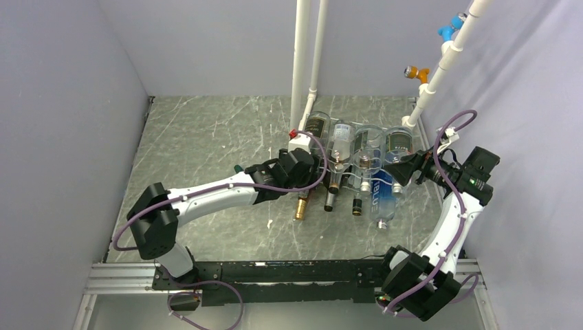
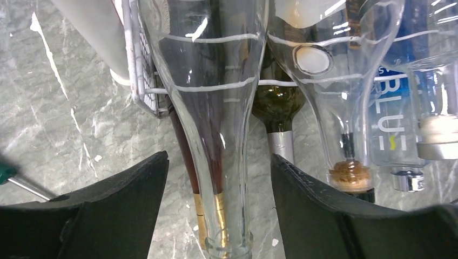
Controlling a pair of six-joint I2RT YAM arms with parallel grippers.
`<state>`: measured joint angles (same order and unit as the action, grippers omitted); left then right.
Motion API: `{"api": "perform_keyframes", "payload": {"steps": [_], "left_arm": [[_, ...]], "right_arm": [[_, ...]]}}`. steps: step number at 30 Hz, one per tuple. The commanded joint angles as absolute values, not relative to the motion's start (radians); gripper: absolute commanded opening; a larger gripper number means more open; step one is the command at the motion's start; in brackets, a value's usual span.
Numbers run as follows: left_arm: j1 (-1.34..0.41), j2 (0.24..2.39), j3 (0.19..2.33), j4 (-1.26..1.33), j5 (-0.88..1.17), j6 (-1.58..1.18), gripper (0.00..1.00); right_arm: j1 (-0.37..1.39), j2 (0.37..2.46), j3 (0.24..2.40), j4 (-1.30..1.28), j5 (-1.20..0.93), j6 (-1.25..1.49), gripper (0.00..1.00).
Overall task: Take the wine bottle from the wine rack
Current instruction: Pick up the wine bottle from the wine rack.
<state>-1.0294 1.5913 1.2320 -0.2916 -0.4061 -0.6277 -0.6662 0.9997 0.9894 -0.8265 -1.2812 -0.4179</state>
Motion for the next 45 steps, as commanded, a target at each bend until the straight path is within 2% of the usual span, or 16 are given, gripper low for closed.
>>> {"api": "perform_keyframes", "payload": {"steps": [1, 13, 30, 33, 37, 42, 45], "left_arm": [[-1.035, 1.613, 1.223, -0.196, -0.443, -0.614, 0.72], [-1.040, 1.674, 1.217, -0.149, -0.468, -0.627, 0.68], [-1.045, 1.720, 1.225, -0.135, -0.474, -0.641, 0.53], [-1.046, 1.715, 1.223, -0.133, -0.482, -0.642, 0.43], [-1.047, 1.696, 1.219, -0.142, -0.500, -0.646, 0.22], [-1.061, 1.630, 1.210, -0.141, -0.539, -0.624, 0.01], [-1.072, 1.578, 1.198, -0.124, -0.567, -0.593, 0.00]], "right_arm": [[-0.672, 0.981, 0.979, -0.784, -1.281, -0.414, 1.00], [-0.672, 0.977, 0.965, -0.770, -1.279, -0.402, 1.00], [-0.673, 0.977, 0.968, -0.775, -1.276, -0.403, 1.00], [-0.673, 0.977, 0.969, -0.776, -1.276, -0.405, 1.00], [-0.674, 0.977, 0.971, -0.779, -1.275, -0.407, 1.00], [-0.675, 0.977, 0.971, -0.779, -1.277, -0.407, 1.00], [-0.676, 0.979, 0.969, -0.775, -1.278, -0.402, 1.00]]}}
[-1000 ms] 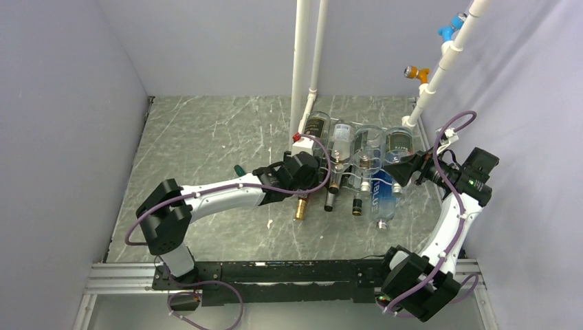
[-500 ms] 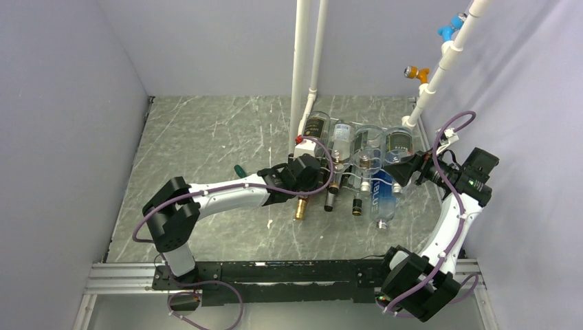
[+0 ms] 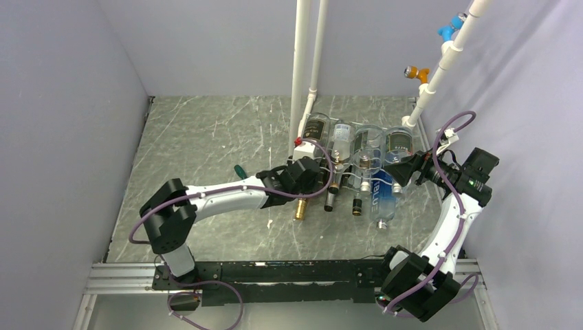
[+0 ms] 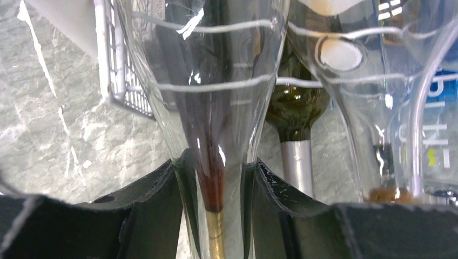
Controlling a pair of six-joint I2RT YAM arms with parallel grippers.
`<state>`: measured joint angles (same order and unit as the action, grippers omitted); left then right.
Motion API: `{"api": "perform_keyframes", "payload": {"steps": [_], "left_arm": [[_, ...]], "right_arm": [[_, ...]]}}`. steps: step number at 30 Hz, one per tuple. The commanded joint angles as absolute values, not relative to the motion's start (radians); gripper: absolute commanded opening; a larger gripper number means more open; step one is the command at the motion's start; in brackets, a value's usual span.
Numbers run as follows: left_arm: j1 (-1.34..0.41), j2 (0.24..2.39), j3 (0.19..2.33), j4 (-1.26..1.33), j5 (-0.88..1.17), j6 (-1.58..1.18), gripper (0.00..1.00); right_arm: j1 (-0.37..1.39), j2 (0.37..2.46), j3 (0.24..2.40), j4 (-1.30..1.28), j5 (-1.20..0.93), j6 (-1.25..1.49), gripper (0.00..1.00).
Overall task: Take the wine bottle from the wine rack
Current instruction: Pick up the wine bottle from the wine rack.
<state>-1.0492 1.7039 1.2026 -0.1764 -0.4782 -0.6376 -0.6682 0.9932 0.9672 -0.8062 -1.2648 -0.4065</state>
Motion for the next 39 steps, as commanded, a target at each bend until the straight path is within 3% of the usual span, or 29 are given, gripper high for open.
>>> {"api": "perform_keyframes", "payload": {"steps": [1, 39], "left_arm": [[-1.074, 1.562, 1.192, -0.115, -0.571, -0.584, 0.00], [-1.093, 1.257, 0.980, 0.113, -0.584, -0.519, 0.00]], "right_arm": [[-0.676, 0.979, 0.969, -0.775, -1.278, -0.402, 1.00], [-0.680, 0.979, 0.966, -0.767, -1.278, -0.393, 1.00]]}}
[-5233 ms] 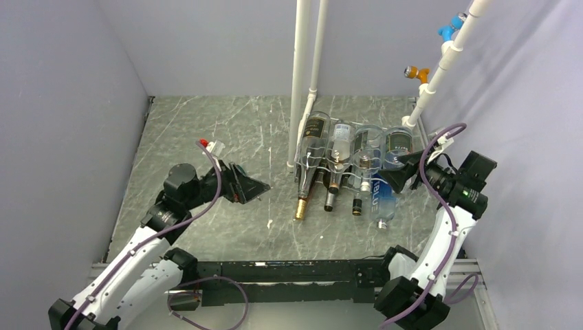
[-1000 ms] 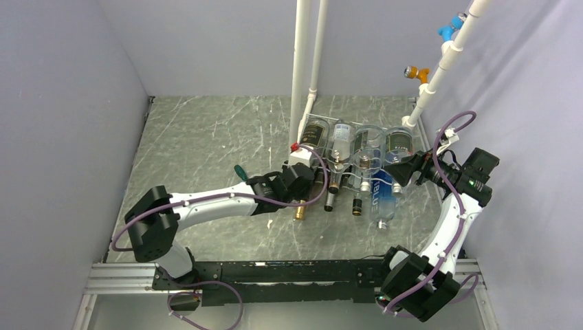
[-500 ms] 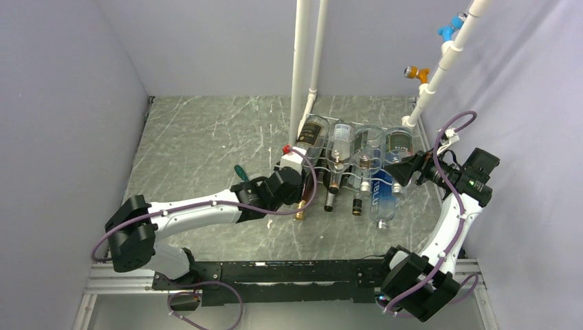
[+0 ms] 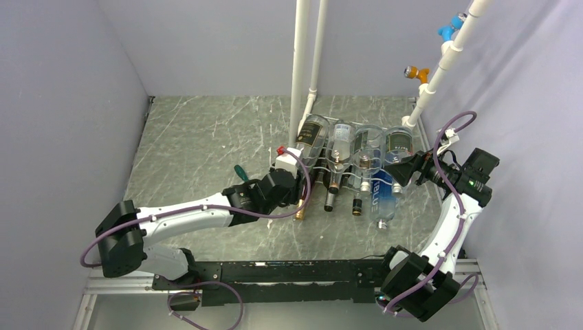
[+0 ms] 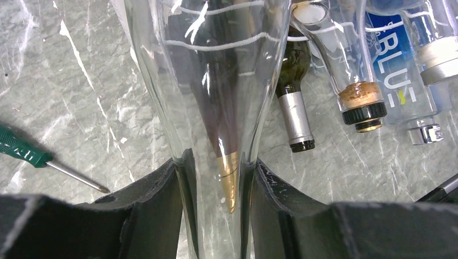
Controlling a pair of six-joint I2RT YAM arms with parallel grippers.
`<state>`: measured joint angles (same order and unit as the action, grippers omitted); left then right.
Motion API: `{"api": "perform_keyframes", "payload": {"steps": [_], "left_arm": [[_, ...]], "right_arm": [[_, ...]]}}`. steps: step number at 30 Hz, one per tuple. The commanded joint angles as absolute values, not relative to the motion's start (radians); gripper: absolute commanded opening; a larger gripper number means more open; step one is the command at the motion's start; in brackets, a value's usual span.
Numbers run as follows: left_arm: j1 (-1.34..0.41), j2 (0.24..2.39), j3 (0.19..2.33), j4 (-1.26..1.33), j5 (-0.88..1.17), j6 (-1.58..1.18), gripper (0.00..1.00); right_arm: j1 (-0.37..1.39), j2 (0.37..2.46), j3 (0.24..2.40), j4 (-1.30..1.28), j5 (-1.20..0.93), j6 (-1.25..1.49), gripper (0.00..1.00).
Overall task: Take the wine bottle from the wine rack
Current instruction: Pick up the wine bottle from the wine rack.
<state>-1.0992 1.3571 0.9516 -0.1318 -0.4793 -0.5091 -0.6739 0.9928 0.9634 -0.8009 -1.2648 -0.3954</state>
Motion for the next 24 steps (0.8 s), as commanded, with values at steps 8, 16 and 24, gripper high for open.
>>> {"api": "perform_keyframes", "payload": {"steps": [8, 16, 24], "left_arm": [[-1.092, 1.217, 0.964, 0.114, -0.569, -0.534, 0.00], [-1.092, 1.141, 0.927, 0.106, -0.505, -0.557, 0.00], [-1.092, 1.039, 0.876, 0.078, -0.418, -0.582, 0.00]], "right_arm": [[-0.680, 0.977, 0.963, -0.765, -1.278, -0.394, 1.00], [-0.680, 0.973, 0.964, -0.776, -1.282, -0.408, 1.00], [-0.670, 0.989, 1.007, -0.854, -1.287, -0.496, 1.00]]}}
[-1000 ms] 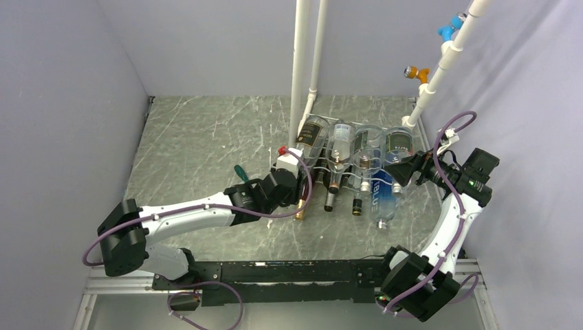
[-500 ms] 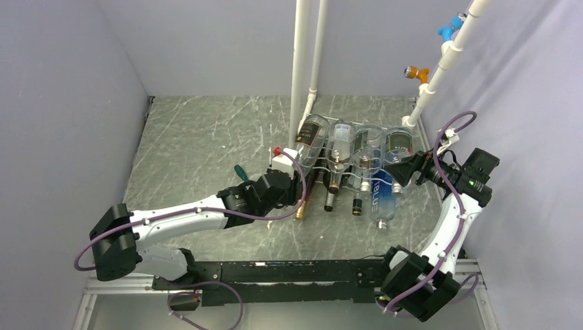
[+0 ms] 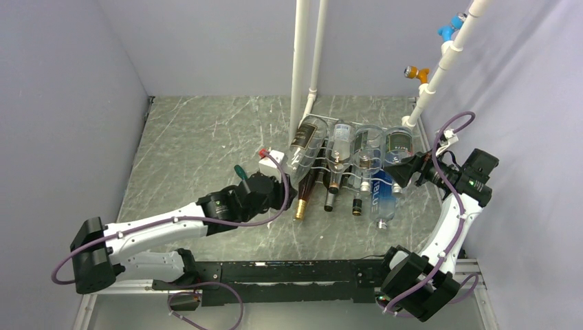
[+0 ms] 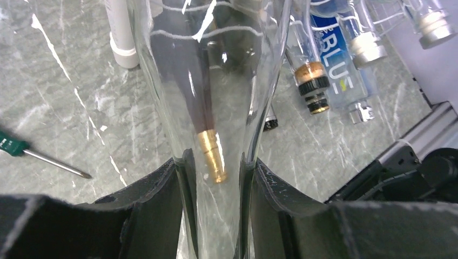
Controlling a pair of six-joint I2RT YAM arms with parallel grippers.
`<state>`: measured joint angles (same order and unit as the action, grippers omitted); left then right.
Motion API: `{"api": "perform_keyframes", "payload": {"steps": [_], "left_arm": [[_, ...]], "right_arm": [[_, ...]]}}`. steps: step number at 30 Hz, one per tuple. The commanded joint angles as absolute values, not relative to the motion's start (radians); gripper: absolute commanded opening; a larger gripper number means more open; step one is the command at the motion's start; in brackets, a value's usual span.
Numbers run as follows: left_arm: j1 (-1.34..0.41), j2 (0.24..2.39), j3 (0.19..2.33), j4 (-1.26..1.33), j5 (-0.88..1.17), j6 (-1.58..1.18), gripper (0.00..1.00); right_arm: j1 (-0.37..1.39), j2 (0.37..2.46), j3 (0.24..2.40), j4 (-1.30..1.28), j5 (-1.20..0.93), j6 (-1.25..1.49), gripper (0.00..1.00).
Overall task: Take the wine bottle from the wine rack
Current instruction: Pick up the wine bottle from the wine rack.
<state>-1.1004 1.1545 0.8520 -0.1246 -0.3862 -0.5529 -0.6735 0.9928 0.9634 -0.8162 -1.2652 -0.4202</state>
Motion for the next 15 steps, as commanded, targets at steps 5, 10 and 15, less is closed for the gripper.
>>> {"api": "perform_keyframes", "payload": {"steps": [5, 10, 15], "left_arm": [[-1.092, 0.947, 0.806, 0.084, -0.348, -0.591, 0.00], [-1.092, 0.864, 0.777, 0.040, -0.318, -0.593, 0.00], [-1.092, 0.796, 0.778, -0.053, -0.283, -0.601, 0.00]], "right_arm": [[-0.602, 1.036, 1.071, -0.968, -1.254, -0.606, 1.00], [-0.450, 1.069, 1.134, -1.020, -1.153, -0.666, 1.00], [-0.284, 1.086, 1.207, -1.057, -1.051, -0.758, 1.00]]}}
